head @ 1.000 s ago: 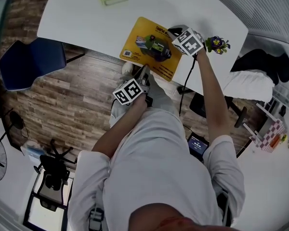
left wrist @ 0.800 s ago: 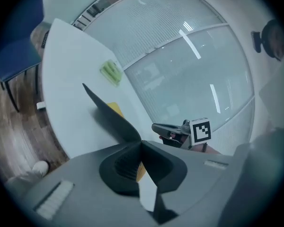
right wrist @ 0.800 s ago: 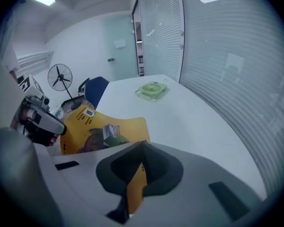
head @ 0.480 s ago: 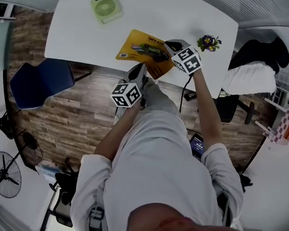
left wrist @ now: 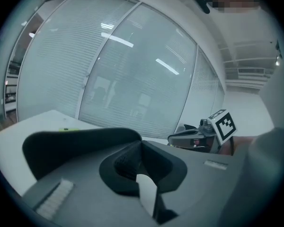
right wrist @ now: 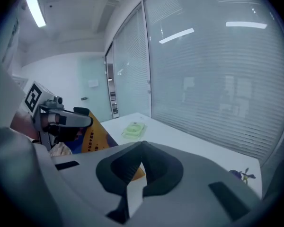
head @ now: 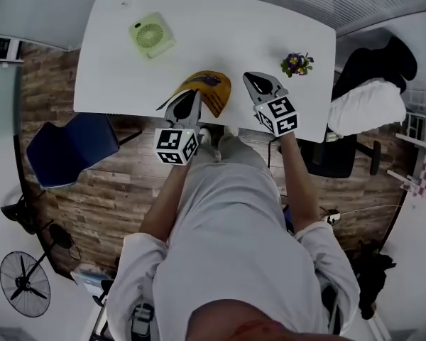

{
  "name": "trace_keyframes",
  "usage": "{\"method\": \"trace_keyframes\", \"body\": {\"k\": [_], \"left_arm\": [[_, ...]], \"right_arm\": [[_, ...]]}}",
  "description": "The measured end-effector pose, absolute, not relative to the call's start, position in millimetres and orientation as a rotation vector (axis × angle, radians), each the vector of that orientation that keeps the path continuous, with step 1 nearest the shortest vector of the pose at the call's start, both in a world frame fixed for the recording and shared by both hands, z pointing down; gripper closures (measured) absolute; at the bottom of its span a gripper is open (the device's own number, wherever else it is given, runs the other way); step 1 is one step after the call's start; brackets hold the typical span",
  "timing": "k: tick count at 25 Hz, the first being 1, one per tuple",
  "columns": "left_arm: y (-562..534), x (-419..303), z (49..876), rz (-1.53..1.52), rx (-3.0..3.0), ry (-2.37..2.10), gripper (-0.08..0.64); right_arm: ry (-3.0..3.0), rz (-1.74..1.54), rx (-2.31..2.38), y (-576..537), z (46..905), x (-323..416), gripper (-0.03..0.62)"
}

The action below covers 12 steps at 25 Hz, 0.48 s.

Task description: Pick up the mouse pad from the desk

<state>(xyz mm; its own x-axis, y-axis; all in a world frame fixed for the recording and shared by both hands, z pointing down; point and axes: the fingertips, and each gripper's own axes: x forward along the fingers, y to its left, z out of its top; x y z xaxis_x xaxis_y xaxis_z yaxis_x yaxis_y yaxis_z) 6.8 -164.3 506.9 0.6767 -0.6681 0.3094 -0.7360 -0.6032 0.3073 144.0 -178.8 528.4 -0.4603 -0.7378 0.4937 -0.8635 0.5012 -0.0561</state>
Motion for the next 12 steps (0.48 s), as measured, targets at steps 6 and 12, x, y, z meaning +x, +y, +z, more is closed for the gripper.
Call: {"method": "trace_keyframes", "body": {"k": [6,12], "left_arm": [[-174,4,450,0.269,2.700,-1.143,0.561],[-173,2,396,0.220,2.859,-1.172,0.560]], "right_arm": [[-2.406,0.308,1.555,-158,458,148,0.589],[-2.422,0.177,1.759,-137,400,152,0.589]]}}
